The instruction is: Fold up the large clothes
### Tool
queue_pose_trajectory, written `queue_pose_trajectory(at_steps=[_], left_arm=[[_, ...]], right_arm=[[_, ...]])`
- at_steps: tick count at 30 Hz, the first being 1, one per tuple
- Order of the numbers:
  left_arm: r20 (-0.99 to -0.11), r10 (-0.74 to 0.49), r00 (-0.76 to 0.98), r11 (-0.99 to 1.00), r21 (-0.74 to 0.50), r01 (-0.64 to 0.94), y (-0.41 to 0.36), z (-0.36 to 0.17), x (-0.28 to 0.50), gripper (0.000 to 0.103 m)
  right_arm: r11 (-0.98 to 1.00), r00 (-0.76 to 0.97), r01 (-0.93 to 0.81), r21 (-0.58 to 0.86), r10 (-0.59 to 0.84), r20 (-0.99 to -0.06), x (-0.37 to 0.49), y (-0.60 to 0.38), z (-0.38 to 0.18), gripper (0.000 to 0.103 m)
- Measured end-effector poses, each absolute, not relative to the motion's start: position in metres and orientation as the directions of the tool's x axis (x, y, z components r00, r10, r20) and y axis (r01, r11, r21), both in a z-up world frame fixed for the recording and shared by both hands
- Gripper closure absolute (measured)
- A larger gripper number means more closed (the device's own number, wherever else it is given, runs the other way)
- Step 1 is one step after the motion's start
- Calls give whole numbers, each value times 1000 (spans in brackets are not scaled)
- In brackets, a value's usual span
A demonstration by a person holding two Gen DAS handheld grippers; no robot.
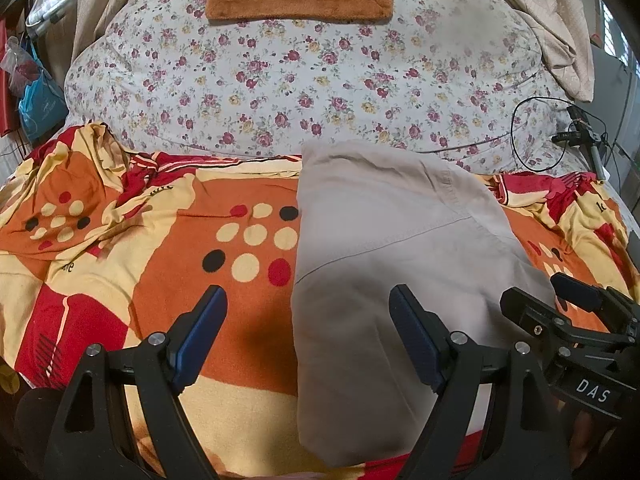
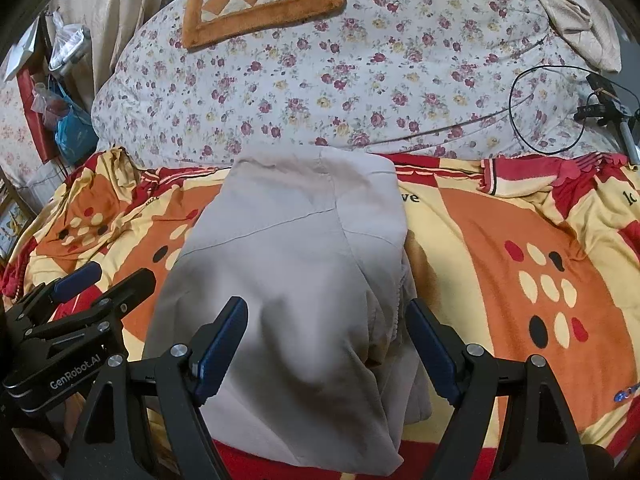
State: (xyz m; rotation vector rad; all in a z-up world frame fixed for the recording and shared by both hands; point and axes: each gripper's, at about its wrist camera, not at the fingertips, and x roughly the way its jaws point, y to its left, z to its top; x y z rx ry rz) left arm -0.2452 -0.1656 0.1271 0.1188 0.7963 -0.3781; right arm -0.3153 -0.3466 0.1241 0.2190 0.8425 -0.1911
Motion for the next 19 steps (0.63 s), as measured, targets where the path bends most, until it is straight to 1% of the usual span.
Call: queue_pose_trajectory(at_steps=[19], left_arm=[[-736, -289, 612, 928, -58, 368, -164, 119, -240, 20]], right_arm=[[967, 637, 232, 103, -71, -768, -311, -342, 119, 21]])
